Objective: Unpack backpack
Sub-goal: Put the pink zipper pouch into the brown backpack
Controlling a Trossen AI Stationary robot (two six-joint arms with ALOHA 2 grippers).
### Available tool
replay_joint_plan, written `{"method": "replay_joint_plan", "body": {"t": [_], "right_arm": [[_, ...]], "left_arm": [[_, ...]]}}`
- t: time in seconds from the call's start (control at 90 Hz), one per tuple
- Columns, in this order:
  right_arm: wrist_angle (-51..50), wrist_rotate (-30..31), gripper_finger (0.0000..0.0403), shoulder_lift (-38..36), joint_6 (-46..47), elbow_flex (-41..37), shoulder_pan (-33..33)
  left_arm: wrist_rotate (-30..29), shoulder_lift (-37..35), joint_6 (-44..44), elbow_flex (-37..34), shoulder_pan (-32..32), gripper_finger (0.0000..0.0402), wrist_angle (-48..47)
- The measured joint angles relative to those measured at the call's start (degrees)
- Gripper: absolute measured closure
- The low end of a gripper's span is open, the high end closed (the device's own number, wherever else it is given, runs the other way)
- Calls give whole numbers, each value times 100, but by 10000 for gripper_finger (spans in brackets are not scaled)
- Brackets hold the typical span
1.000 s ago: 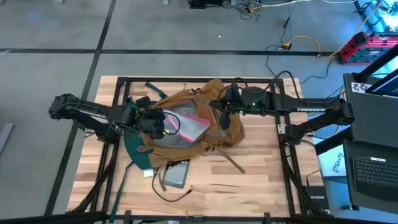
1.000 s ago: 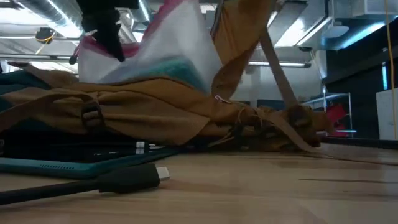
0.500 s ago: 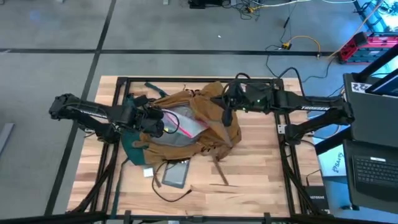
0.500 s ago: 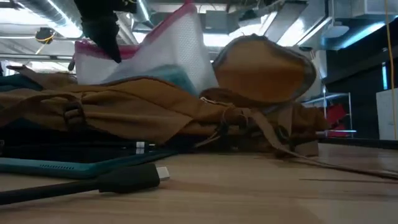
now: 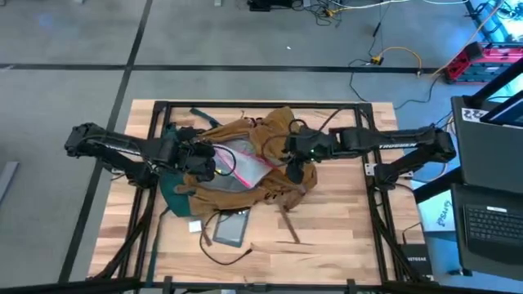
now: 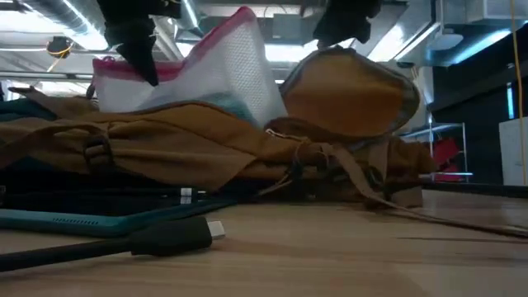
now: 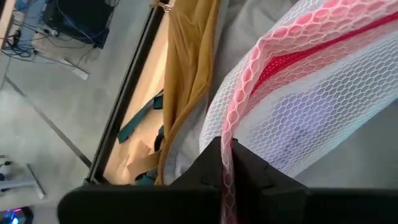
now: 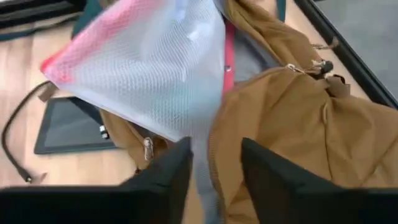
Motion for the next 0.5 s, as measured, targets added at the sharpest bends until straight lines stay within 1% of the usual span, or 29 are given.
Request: {"method": "replay_joint_plan", "body": {"t": [0.067,0.322,0.4,0.5], "right_arm": [[-117,6,219,-14,125,0,-9],[-1028,4,108,82,655,0,-15],[-1065,-149,95,173,735,-1,-17],[-819,-372,94,338,763,0,-17]], "left_arm": [[19,0,0,0,0,402,-2],[101,0,-1,0,0,402,-1],[103,0,0,0,0,402,1],[103,0,-10,0,0,402,1]]}}
